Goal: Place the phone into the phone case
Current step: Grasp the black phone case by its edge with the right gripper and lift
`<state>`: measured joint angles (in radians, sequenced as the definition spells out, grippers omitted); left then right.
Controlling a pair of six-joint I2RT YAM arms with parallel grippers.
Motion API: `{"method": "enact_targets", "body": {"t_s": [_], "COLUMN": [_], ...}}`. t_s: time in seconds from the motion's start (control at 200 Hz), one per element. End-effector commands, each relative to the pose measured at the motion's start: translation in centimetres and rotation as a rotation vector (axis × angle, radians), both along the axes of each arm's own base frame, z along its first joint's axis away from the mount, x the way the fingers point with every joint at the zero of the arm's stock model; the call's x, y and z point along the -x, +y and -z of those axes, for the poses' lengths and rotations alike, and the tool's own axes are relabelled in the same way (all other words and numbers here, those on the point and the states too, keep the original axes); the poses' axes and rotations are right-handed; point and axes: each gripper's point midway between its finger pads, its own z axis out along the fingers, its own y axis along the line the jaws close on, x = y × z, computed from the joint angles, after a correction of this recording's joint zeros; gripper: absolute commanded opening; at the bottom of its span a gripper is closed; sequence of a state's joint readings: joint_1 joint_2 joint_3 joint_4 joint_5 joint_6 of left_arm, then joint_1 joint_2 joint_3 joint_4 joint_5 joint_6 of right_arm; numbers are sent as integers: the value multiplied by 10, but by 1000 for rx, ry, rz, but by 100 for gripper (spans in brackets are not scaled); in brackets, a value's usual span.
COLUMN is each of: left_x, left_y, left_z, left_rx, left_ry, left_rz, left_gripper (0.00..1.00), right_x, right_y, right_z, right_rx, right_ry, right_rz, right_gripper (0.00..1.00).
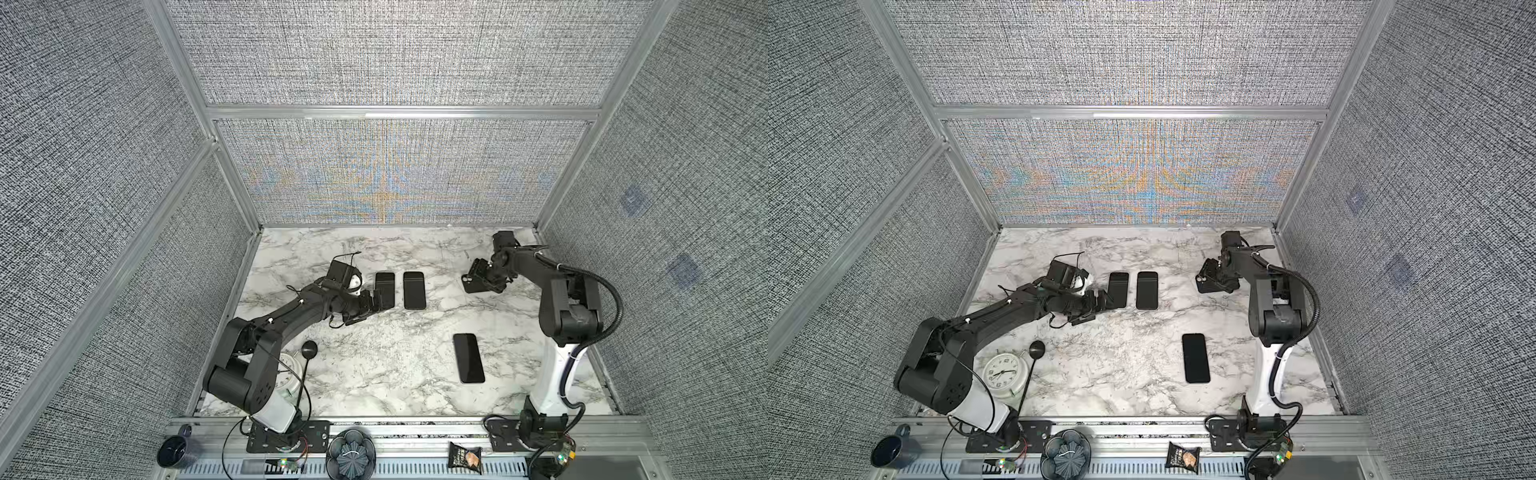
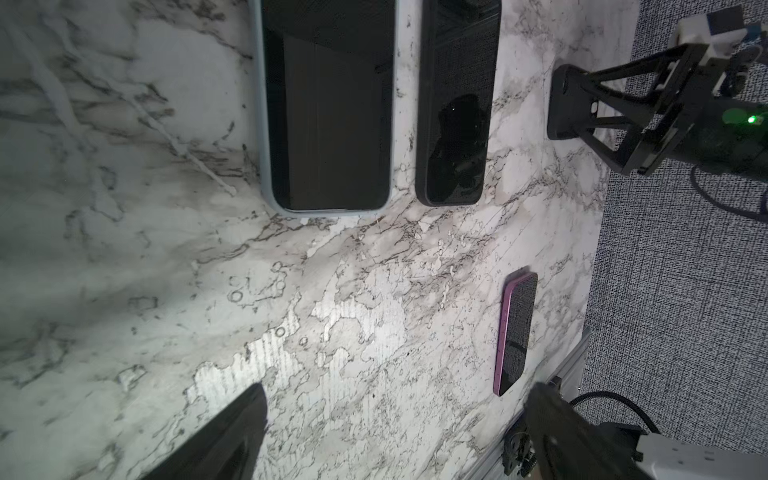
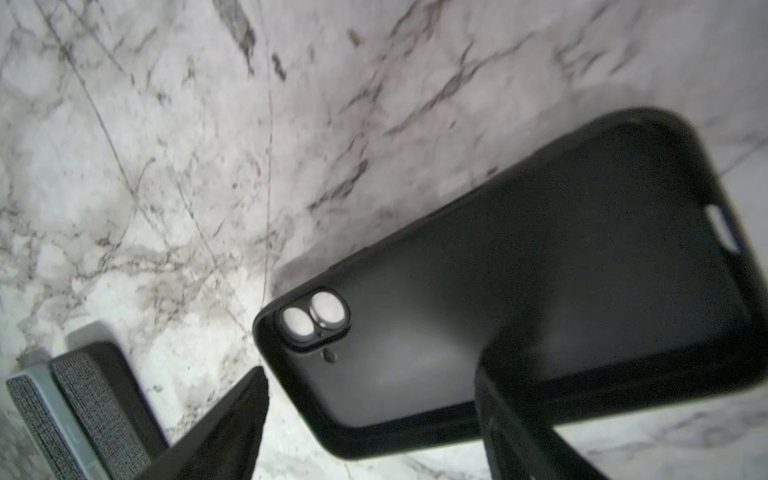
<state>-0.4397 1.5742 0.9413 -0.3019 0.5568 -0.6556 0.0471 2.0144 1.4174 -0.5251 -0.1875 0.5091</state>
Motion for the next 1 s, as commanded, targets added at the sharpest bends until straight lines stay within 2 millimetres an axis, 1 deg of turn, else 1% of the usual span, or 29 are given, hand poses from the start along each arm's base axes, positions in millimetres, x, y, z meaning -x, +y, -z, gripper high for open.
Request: {"method": "enact_targets", "body": {"t_s": [0.0, 0.08, 0.17, 0.29, 0.405, 0.5, 0.555, 0.62, 0.675, 0.745, 0.78, 0.835, 0.88, 0.925, 0.995], "left_x": [-1, 1, 7, 13, 17, 19, 19, 19, 19, 20, 22, 24, 26, 29, 32], "left_y": [-3, -2, 0, 4, 5, 5, 4, 3, 3, 1, 1, 0, -1, -2, -5], "left_z": [-8, -10, -7, -3, -2, 0, 1, 0, 0, -1, -2, -1, 1, 2, 4], "left_rx": [28, 28, 27, 25, 29, 29, 31, 32, 34, 39, 41, 44, 45, 46, 52], "left_ry": [-24, -33, -32, -30, -30, -26, -27, -28, -27, -27, -26, -23, -16, -9, -1], "left_rz": [6, 6, 2, -5, -10, -9, -5, -3, -2, 5, 9, 15, 21, 29, 43], "left_gripper": [98, 98, 98, 98, 98, 98, 98, 98, 98, 98, 98, 98, 98, 98, 98], "right_x": [16, 30, 44, 54, 55, 52, 50, 47, 46, 43, 42, 41, 40, 38, 34], "right_y": [12, 24, 39, 62, 81, 102, 113, 119, 116, 102, 92, 71, 53, 40, 35], "right_z": [-4, -1, 3, 6, 3, -2, -8, -16, -26, -40, -46, -54, -56, -57, -52], "right_rx": [-12, -25, -34, -49, -58, -70, -66, -49, -5, 110, 182, 331, 436, 484, 460], "right_ry": [3, 9, 17, 21, 6, -8, -12, -22, -31, -49, -50, -40, -17, 6, 10], "right_rz": [-10, -22, -45, -80, -103, -138, -168, -202, -238, -319, -368, -449, -494, -537, -620], "right_gripper": [82, 82, 82, 82, 82, 82, 82, 82, 81, 79, 76, 68, 66, 66, 67]}}
